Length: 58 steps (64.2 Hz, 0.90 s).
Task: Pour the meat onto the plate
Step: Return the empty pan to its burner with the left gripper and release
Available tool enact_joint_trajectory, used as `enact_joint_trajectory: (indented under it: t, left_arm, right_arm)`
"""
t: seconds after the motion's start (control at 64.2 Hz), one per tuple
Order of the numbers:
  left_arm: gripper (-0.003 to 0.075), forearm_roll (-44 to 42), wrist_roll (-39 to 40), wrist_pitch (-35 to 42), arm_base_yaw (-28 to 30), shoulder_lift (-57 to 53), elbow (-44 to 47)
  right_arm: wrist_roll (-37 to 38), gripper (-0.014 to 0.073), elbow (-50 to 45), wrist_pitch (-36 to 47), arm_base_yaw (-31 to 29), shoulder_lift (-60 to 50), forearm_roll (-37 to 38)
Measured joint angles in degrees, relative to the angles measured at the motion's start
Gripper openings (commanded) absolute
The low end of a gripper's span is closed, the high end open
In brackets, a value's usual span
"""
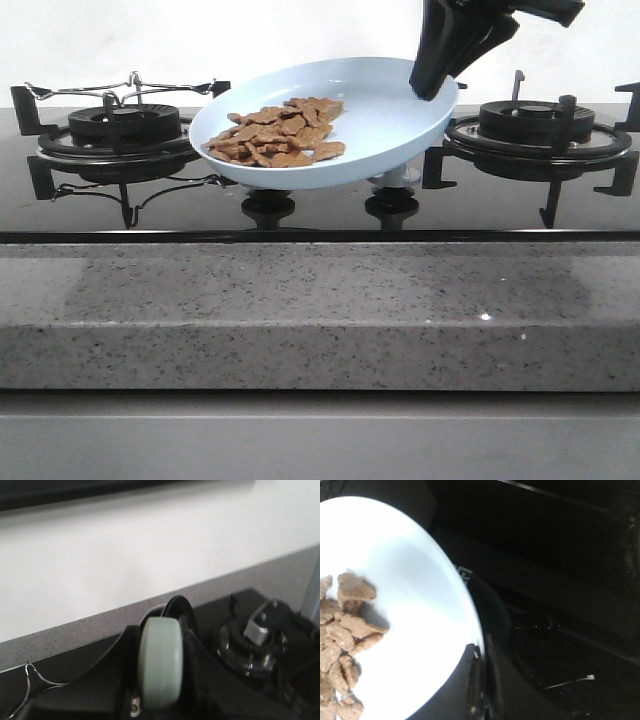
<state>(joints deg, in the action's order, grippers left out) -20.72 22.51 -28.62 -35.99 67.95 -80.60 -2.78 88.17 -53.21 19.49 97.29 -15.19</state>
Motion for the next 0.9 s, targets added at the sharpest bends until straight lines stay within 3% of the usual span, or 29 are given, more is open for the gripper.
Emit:
enact_joint_trajectory:
  t: [0.156, 0.28, 0.436, 0.498, 0.576, 0.701, 0.903]
  left_arm:
    - [-0.0018, 22.7, -8.0, 6.2, 14.6, -1.8, 5.5]
    - [-0.0017, 46.5, -24.0, 5.6, 24.9, -1.0, 10.1]
    - [-0.0018, 84.0, -54.3, -4.2, 37.0, 2.7, 12.0]
    - [-0.0018, 95.9, -60.2, -10.2, 41.5, 5.4, 12.0]
    - [-0.0018, 104.7, -63.5, -14.8, 45.9, 9.2, 12.0]
    - [-0.0018, 114.7, -64.3, -15.7, 50.5, 15.8, 12.0]
    - [-0.0020, 120.5, -64.4, -14.9, 52.5, 24.8, 12.0]
  right_arm:
    - [0.0, -0.0058, 0.0, 0.0, 0.0, 0.0, 0.0]
    - [0.0, -0.0058, 0.0, 0.0, 0.0, 0.0, 0.0]
    - [-0.1, -0.0058, 0.0, 0.0, 0.0, 0.0, 0.0]
    - [-0.1, -0.0058, 0.0, 0.0, 0.0, 0.0, 0.0]
    - [-0.1, -0.0058, 0.0, 0.0, 0.0, 0.0, 0.0]
    - [-0.1, -0.0058, 0.0, 0.0, 0.0, 0.0, 0.0]
    - [-0.1, -0.0058, 0.0, 0.0, 0.0, 0.0, 0.0]
